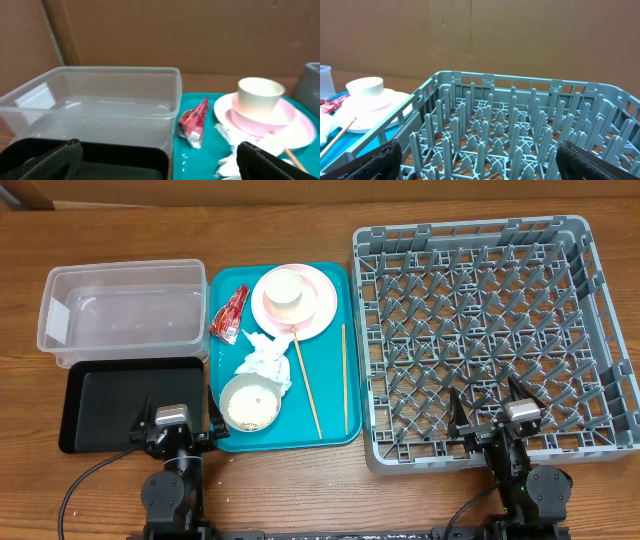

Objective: Sort waste into correct bins and load items into the dishwasher

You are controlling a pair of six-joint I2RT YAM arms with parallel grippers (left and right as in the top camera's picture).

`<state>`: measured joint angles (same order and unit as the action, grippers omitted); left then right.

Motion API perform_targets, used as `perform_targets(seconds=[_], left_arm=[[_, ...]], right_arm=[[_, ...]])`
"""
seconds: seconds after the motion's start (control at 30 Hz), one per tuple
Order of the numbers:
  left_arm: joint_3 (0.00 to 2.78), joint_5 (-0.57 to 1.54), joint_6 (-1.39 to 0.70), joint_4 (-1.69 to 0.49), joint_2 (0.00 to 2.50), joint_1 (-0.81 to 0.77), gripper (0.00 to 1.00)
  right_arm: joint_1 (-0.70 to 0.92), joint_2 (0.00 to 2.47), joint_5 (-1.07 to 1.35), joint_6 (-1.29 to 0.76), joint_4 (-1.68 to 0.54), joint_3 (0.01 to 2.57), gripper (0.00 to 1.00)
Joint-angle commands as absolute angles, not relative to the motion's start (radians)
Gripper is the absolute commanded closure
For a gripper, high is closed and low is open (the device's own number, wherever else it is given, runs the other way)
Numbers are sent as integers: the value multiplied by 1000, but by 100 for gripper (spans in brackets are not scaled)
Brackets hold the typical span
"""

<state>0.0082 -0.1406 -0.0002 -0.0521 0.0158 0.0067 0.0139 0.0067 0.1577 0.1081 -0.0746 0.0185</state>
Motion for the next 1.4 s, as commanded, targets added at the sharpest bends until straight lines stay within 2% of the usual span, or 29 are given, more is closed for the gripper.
perform_targets(seconds=[0.0,0.07,0.13,0.3,0.47,0.6,0.87,0.97,1.13,1.17,1.27,1.37], left_arm=[[5,85,-25,18,4,7,0],[7,201,-102,105,4,7,0],[30,230,-258,165,4,7,0],[176,252,-338,91,20,7,0],[429,297,-314,-89,154,7,0],[689,373,-239,-288,390,7,0],[1326,406,-170,-1017,1014,5,0],[1422,456,-172,-1113,1166,5,0],[1437,508,-172,-1156,1343,5,0],[1437,507,-171,-1168,1374,5,2],[1435,506,-172,-1188,1463,5,30],[1435,480,-172,-1208,1536,-8,47]], right_arm=[[14,3,159,104,-68,8,0],[14,3,159,104,-68,8,0],[14,3,159,104,-68,8,0],[14,3,159,104,-68,8,0],[14,3,159,104,-68,8,0],[14,3,159,104,-68,8,0],[14,3,159,104,-68,8,0],[14,3,159,104,-68,8,0],[14,3,159,104,-68,8,0],[14,3,159,104,-68,8,0],[14,3,159,104,-68,8,0],[14,3,159,104,-68,8,0]])
